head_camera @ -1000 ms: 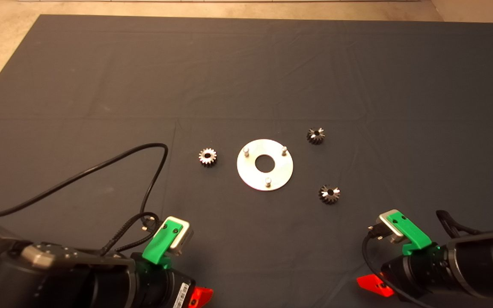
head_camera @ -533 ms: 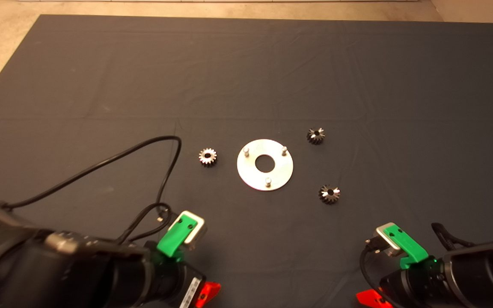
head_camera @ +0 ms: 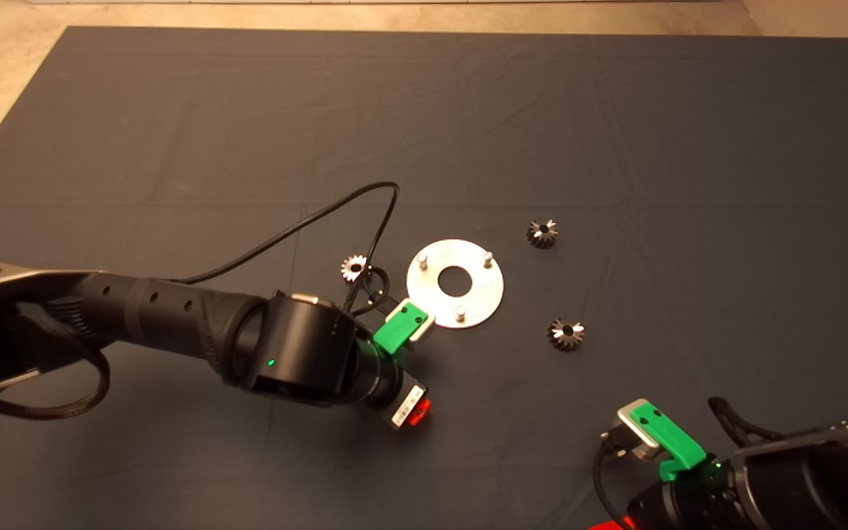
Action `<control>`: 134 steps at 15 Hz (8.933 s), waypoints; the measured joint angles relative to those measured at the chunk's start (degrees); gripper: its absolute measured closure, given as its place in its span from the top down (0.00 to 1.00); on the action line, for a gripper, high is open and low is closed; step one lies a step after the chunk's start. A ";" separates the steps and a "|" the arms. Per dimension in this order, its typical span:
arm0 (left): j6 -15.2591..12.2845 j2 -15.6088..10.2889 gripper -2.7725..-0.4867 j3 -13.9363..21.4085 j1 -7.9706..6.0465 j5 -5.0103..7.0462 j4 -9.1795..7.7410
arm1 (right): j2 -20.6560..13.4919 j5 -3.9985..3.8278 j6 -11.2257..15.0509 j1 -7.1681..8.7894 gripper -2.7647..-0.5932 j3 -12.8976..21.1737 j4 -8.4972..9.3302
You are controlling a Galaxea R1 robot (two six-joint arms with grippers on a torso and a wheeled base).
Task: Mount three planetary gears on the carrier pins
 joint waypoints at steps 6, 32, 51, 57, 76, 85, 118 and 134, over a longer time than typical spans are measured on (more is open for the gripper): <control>7.79 1.40 0.87 -6.67 -7.75 0.05 -8.12 | 1.59 -0.06 0.00 -1.63 0.99 -2.49 -0.04; 28.21 2.95 0.87 -22.18 -13.55 0.05 -12.16 | 2.28 -0.08 -0.02 -5.65 0.99 -3.15 -0.21; 32.13 2.97 0.87 -26.15 -13.58 0.02 -15.02 | 2.11 -0.04 -0.29 10.15 0.99 -1.70 6.26; 32.38 2.95 0.87 -27.41 -13.58 0.02 -15.18 | 1.65 -0.06 -0.27 10.45 0.99 -1.50 7.07; 32.77 1.35 0.87 -31.25 -13.59 -1.35 -20.74 | 0.05 -0.04 -0.49 18.51 0.99 -1.04 11.17; 31.84 1.02 0.87 -31.89 -13.59 -8.47 -23.26 | -0.52 -0.02 -0.93 18.62 0.99 -1.03 11.17; 30.60 -0.39 0.56 -30.07 -11.47 -16.02 -23.23 | -12.16 -0.04 -8.24 23.36 0.99 -0.50 12.86; 30.87 -0.50 0.27 -28.85 -11.47 -15.97 -23.25 | -13.79 -0.02 -8.48 25.23 0.99 -0.48 13.79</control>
